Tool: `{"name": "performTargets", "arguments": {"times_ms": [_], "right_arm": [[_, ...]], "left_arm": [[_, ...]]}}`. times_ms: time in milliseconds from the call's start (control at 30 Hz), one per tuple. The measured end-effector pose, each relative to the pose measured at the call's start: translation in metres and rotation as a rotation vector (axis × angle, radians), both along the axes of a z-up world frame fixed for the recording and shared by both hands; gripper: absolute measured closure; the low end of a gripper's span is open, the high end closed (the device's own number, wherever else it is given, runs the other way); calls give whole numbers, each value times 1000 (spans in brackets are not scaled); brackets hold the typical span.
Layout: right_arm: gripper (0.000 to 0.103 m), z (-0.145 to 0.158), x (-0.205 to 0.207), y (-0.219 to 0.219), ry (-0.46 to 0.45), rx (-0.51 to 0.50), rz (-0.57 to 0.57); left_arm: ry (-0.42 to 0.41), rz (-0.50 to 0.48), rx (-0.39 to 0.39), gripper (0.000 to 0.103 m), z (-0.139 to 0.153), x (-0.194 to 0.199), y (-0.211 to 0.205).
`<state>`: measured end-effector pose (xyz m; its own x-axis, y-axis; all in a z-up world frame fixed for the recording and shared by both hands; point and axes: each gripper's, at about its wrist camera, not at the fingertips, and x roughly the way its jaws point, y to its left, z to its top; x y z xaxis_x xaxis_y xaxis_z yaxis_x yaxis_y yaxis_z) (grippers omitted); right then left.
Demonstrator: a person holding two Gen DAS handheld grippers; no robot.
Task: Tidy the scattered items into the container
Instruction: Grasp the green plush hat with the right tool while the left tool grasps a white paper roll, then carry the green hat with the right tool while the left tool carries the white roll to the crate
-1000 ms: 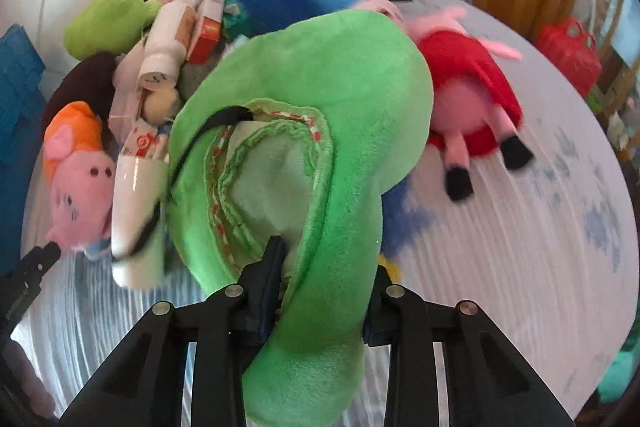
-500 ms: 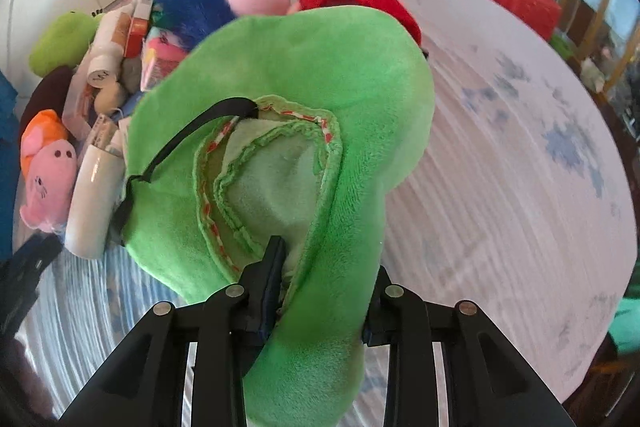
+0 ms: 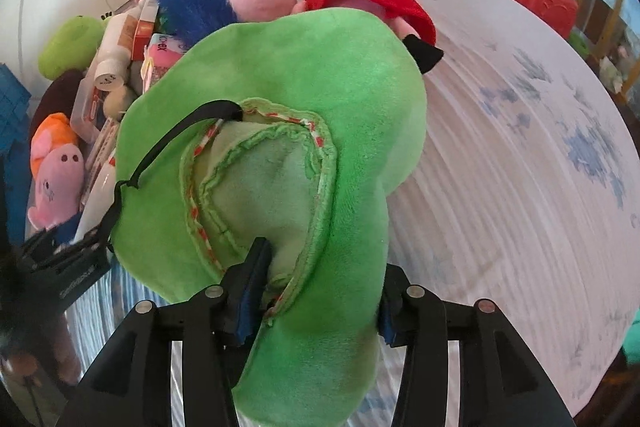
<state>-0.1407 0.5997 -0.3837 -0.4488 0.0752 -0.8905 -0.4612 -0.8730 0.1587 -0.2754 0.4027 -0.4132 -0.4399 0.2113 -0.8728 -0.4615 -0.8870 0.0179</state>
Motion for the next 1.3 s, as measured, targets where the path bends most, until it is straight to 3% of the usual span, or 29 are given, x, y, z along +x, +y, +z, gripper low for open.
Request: {"name": "performTargets", "arguments": {"times_ms": [100, 333, 767, 1300], "right_arm": [[70, -1, -1, -3, 9, 9, 5], [76, 15, 7, -18, 64, 33, 50], [83, 99, 22, -59, 254, 74, 172], [83, 210, 3, -133, 462, 161, 396]], "left_arm": [[-24, 17, 26, 49, 1, 15, -6], [-18, 28, 64, 53, 16, 46, -11], [166, 26, 177, 54, 111, 94, -26], [394, 200, 236, 54, 215, 116, -102]]}}
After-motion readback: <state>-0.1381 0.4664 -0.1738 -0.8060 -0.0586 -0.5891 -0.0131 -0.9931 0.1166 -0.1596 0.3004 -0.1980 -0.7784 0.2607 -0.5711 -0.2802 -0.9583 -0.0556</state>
